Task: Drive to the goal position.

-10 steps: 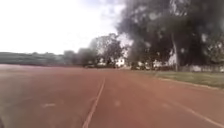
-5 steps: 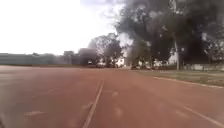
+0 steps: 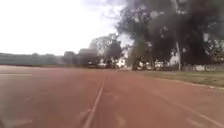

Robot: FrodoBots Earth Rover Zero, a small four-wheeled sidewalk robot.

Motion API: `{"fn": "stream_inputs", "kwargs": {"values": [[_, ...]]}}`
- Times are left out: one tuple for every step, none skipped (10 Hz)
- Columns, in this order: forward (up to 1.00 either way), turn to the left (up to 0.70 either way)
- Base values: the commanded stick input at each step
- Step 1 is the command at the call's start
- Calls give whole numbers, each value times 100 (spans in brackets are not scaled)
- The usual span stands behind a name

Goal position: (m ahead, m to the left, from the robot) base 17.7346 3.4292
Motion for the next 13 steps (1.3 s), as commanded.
{"fn": "stream_inputs", "kwargs": {"values": [[70,0],[70,0],[70,0],[70,0],[70,0],[70,0],[70,0],[70,0],[70,0],[70,0],[70,0],[70,0],[70,0]]}}
